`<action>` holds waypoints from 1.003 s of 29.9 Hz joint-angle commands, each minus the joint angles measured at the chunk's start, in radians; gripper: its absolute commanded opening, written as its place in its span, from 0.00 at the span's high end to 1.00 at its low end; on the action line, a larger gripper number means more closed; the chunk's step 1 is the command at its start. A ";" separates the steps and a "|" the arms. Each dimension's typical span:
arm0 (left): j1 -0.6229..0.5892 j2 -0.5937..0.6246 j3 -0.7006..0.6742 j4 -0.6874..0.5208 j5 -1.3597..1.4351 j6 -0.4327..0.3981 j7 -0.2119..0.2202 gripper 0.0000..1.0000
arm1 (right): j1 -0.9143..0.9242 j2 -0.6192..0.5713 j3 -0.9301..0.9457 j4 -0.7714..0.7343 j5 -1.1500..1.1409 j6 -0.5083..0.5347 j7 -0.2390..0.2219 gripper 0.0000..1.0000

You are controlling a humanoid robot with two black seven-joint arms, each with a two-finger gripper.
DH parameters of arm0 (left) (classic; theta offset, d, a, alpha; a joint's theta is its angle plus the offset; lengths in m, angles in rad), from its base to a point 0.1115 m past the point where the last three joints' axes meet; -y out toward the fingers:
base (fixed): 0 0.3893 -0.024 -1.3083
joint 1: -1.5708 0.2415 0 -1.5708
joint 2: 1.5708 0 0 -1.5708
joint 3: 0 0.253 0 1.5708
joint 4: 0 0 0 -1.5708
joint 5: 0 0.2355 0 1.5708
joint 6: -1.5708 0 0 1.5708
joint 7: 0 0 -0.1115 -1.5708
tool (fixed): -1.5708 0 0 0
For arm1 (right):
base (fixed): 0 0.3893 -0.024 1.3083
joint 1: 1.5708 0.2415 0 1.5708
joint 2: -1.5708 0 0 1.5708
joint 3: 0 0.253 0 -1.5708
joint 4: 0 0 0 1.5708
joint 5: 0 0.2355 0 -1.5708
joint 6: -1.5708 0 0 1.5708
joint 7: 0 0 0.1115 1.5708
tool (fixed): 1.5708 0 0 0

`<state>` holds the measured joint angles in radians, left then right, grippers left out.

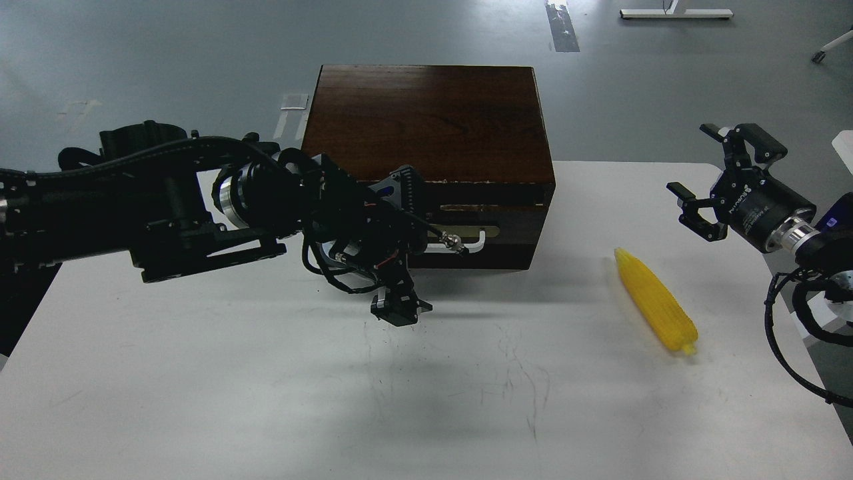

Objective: Put corn in drawer with both arms
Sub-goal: 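Pull the drawer open toward the robot with the left gripper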

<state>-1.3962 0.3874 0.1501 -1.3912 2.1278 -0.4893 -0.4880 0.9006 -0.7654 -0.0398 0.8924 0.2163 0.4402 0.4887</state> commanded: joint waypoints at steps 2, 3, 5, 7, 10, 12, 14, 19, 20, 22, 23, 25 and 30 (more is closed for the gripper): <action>-0.009 0.007 -0.003 -0.069 -0.003 0.001 -0.001 0.02 | -0.002 0.000 -0.002 0.000 0.000 0.000 0.000 0.00; -0.012 0.008 -0.003 -0.077 -0.003 0.001 -0.001 0.02 | -0.002 0.000 -0.002 0.000 0.000 0.000 0.000 0.00; -0.015 0.010 -0.003 -0.089 -0.005 0.001 -0.001 0.02 | -0.002 0.001 0.000 0.000 0.000 0.000 0.000 0.00; -0.021 0.008 -0.004 -0.095 -0.005 0.001 -0.001 0.02 | -0.002 0.000 -0.002 0.000 0.000 0.000 0.000 0.00; -0.023 0.011 -0.004 -0.104 -0.006 0.001 -0.001 0.02 | -0.002 0.000 -0.002 0.003 0.000 0.000 0.000 0.00; -0.023 0.015 -0.003 -0.117 -0.006 0.001 -0.001 0.02 | -0.002 -0.002 -0.002 0.003 0.000 0.000 0.000 0.00; -0.023 0.025 -0.004 -0.127 -0.006 0.001 -0.001 0.02 | -0.003 -0.002 -0.002 0.003 0.000 0.000 0.000 0.00; -0.033 0.036 -0.006 -0.154 -0.008 0.001 -0.001 0.02 | -0.009 -0.002 0.000 0.005 0.000 0.000 0.000 0.00; -0.035 0.039 -0.006 -0.157 -0.008 0.001 -0.001 0.02 | -0.009 -0.002 0.000 0.005 0.000 0.000 0.000 0.00; -0.037 0.039 -0.006 -0.158 -0.009 0.001 -0.001 0.02 | -0.009 -0.002 0.000 0.007 0.000 0.000 0.000 0.00; -0.037 0.039 -0.006 -0.157 -0.009 0.001 -0.001 0.02 | -0.009 -0.002 0.000 0.007 0.000 0.000 0.000 0.00; -0.043 0.041 -0.010 -0.158 -0.009 0.001 -0.001 0.02 | -0.009 -0.002 0.000 0.007 0.000 0.000 0.000 0.00; -0.101 0.057 -0.046 -0.169 -0.055 0.001 -0.001 0.02 | -0.008 -0.002 0.000 0.005 0.000 0.000 0.000 0.00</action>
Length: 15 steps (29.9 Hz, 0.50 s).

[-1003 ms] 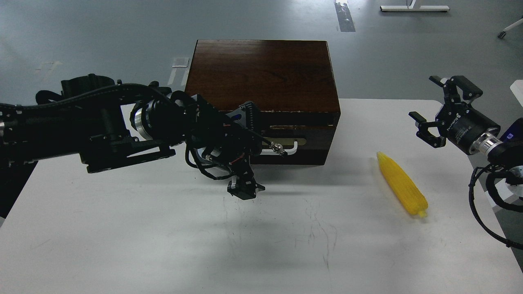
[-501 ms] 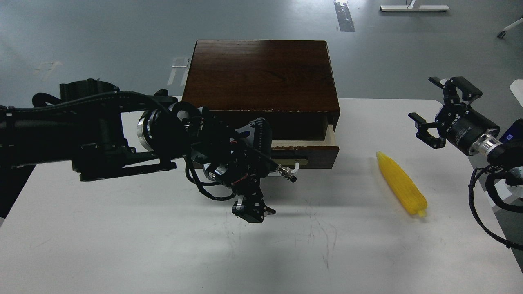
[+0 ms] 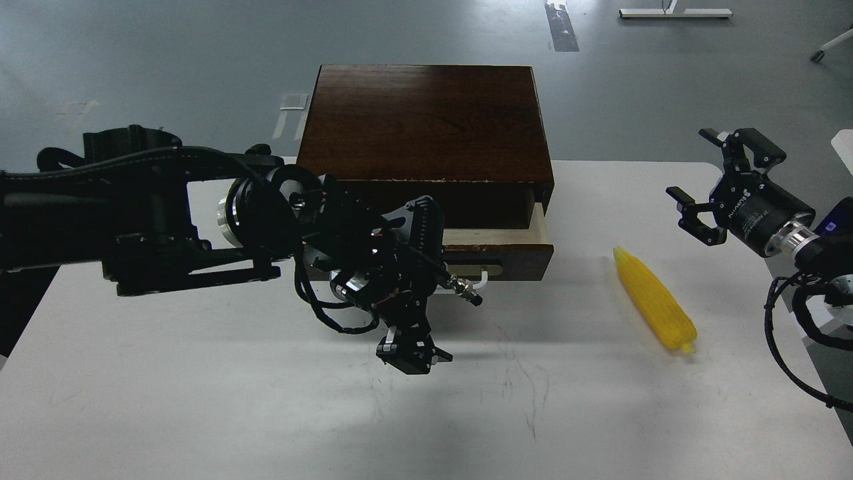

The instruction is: Put corn in drawer with both arms

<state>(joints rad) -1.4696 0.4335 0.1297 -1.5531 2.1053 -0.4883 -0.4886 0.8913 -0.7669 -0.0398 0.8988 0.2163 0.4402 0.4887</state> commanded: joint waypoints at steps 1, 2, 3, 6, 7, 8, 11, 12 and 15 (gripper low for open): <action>-0.037 0.017 -0.041 -0.013 -0.053 0.000 0.000 0.02 | 0.001 -0.002 0.000 -0.001 0.000 0.000 0.000 0.00; -0.050 0.031 -0.068 -0.028 -0.095 0.000 0.000 0.02 | 0.000 -0.005 0.000 -0.001 0.000 0.000 0.000 0.00; -0.064 0.048 -0.099 -0.038 -0.158 0.000 0.000 0.02 | 0.000 -0.011 0.000 -0.001 0.000 0.000 0.000 0.00; -0.072 0.091 -0.185 -0.041 -0.342 0.000 0.000 0.02 | 0.000 -0.015 0.000 -0.001 0.000 0.000 0.000 0.00; -0.071 0.106 -0.206 -0.039 -0.391 0.000 0.000 0.02 | 0.000 -0.015 0.000 -0.003 0.000 0.000 0.000 0.00; -0.064 0.134 -0.246 -0.032 -0.483 0.000 0.000 0.02 | 0.000 -0.017 0.000 -0.003 0.000 0.000 0.000 0.00; -0.028 0.204 -0.291 0.014 -0.747 0.000 0.000 0.02 | 0.000 -0.025 0.000 -0.003 0.000 0.000 0.000 0.00; -0.012 0.221 -0.292 0.030 -0.808 0.000 0.000 0.02 | 0.000 -0.025 0.000 -0.003 0.000 0.002 0.000 0.00; 0.066 0.277 -0.295 0.090 -1.055 0.000 0.000 0.02 | 0.000 -0.026 0.000 0.000 0.000 0.002 0.000 0.00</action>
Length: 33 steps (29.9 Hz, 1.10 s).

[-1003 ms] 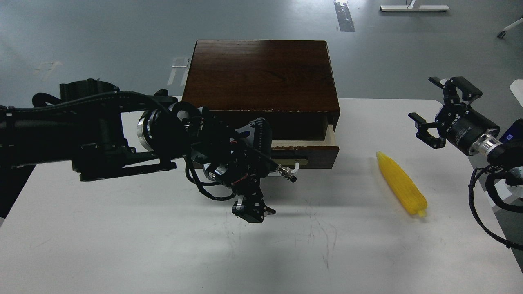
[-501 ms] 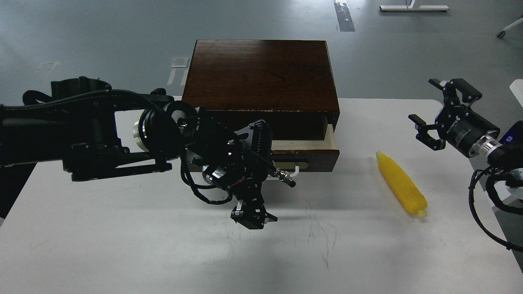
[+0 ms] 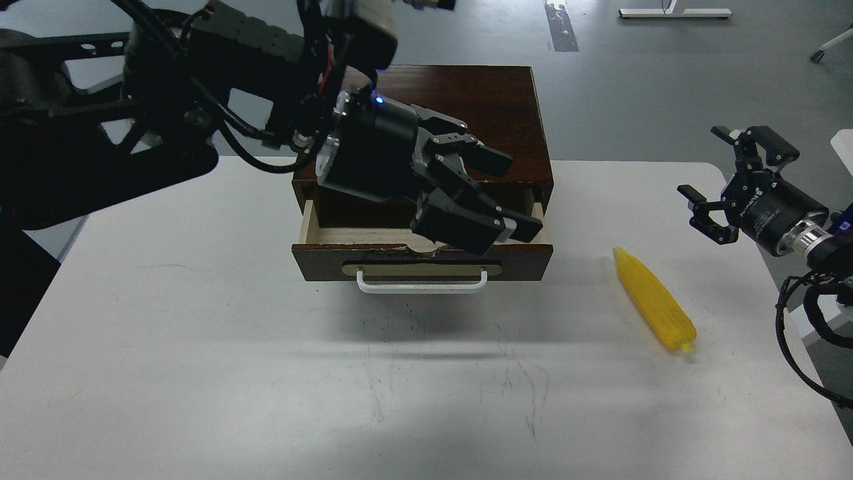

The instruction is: Put corn in drawer with both arms

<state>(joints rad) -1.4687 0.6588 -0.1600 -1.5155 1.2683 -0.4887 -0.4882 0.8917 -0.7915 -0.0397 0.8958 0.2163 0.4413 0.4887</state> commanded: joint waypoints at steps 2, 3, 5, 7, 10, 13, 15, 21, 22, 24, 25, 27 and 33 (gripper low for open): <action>0.167 0.109 -0.006 0.106 -0.445 0.000 0.000 0.02 | 0.000 -0.002 0.001 0.006 -0.002 0.000 0.000 0.00; 0.198 0.126 -0.006 0.116 -0.502 0.000 0.000 0.02 | 0.000 -0.002 0.003 0.008 -0.002 0.002 0.000 0.00; 0.276 0.178 -0.006 0.124 -0.663 0.000 0.000 0.02 | 0.000 -0.002 0.007 0.009 -0.002 0.002 0.000 0.00; 0.333 0.228 -0.007 0.124 -0.786 0.004 0.000 0.02 | 0.000 -0.002 0.012 0.011 -0.002 0.002 0.000 0.00; 0.389 0.269 -0.007 0.153 -0.906 0.010 0.000 0.02 | 0.003 0.000 0.014 0.012 -0.003 0.002 0.000 0.00; 0.474 0.277 -0.009 0.265 -1.073 0.000 0.000 0.02 | 0.004 -0.002 0.018 0.012 -0.015 0.004 0.000 0.00; 0.513 0.275 -0.018 0.317 -1.173 0.000 0.000 0.02 | 0.004 -0.003 0.018 0.020 -0.044 0.004 0.000 0.00; 0.632 0.242 -0.023 0.452 -1.248 0.000 0.000 0.02 | 0.029 -0.081 0.018 0.080 -0.292 0.007 0.000 0.00; 0.642 0.236 -0.029 0.459 -1.250 0.000 0.000 0.02 | 0.035 -0.097 0.018 0.090 -0.342 0.007 0.000 0.00; 0.669 0.217 -0.053 0.481 -1.250 0.000 0.000 0.02 | 0.062 -0.147 0.018 0.124 -0.525 0.005 0.000 0.00; 0.695 0.200 -0.073 0.504 -1.250 0.000 0.000 0.02 | 0.078 -0.173 0.018 0.146 -0.649 0.005 0.000 0.00; 0.726 0.168 -0.110 0.538 -1.250 0.000 0.000 0.02 | 0.092 -0.196 0.018 0.169 -0.816 0.005 0.000 0.00; 0.783 0.124 -0.188 0.561 -1.248 0.000 0.000 0.02 | 0.133 -0.229 0.011 0.186 -1.226 0.001 0.000 0.00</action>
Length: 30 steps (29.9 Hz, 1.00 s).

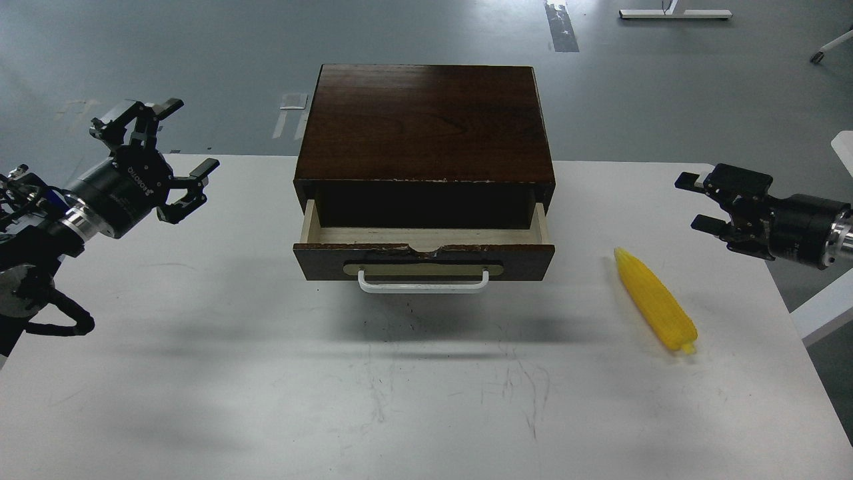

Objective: Put corn in drawer with both arms
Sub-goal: 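Reach the right gripper to the yellow corn cob and grasp it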

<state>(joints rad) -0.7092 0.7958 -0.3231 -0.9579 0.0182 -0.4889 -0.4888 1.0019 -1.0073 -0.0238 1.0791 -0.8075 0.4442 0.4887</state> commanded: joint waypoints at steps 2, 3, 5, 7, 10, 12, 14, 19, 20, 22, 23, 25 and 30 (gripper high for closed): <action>0.025 -0.020 -0.025 0.004 0.003 0.000 0.000 0.02 | 0.034 -0.013 -0.010 0.002 -0.290 -0.004 0.000 0.00; 0.027 -0.027 -0.025 0.004 0.002 0.000 0.000 0.02 | 0.038 -0.011 -0.016 0.001 -0.374 -0.008 0.000 0.00; 0.028 -0.030 -0.027 0.002 0.002 0.000 0.000 0.02 | 0.040 0.004 -0.022 -0.002 -0.470 -0.013 0.000 0.00; 0.028 -0.030 -0.034 0.001 0.000 0.000 0.000 0.02 | 0.040 0.036 -0.027 -0.013 -0.510 -0.019 0.000 0.00; 0.028 -0.032 -0.047 0.001 0.002 0.000 0.000 0.02 | 0.044 0.076 -0.063 -0.056 -0.521 -0.025 0.000 0.00; 0.028 -0.032 -0.047 0.001 0.002 0.000 0.000 0.02 | 0.076 0.124 -0.132 -0.089 -0.521 -0.039 0.000 0.00; 0.028 -0.032 -0.047 -0.001 0.002 0.000 0.000 0.02 | 0.089 0.159 -0.187 -0.112 -0.521 -0.067 0.000 0.01; 0.034 -0.029 -0.050 -0.005 0.002 0.000 0.000 0.02 | 0.092 0.219 -0.261 -0.165 -0.521 -0.104 0.000 0.02; 0.034 -0.029 -0.050 -0.005 0.002 0.000 0.000 0.02 | 0.092 0.223 -0.277 -0.165 -0.521 -0.105 0.000 0.03; 0.034 -0.029 -0.050 -0.005 0.002 0.000 0.000 0.02 | 0.092 0.228 -0.288 -0.165 -0.521 -0.105 0.000 0.04; 0.034 -0.029 -0.050 -0.007 0.002 0.000 0.000 0.02 | 0.092 0.231 -0.298 -0.166 -0.521 -0.105 0.000 0.05; 0.037 -0.029 -0.050 -0.007 0.002 0.000 0.000 0.02 | 0.090 0.236 -0.314 -0.179 -0.521 -0.107 0.000 0.06; 0.039 -0.029 -0.050 -0.008 0.003 0.000 0.000 0.02 | 0.078 0.279 -0.332 -0.211 -0.519 -0.150 0.000 0.10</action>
<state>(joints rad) -0.6709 0.7671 -0.3729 -0.9652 0.0208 -0.4887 -0.4888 1.0860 -0.7495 -0.3475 0.8815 -1.3282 0.3163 0.4887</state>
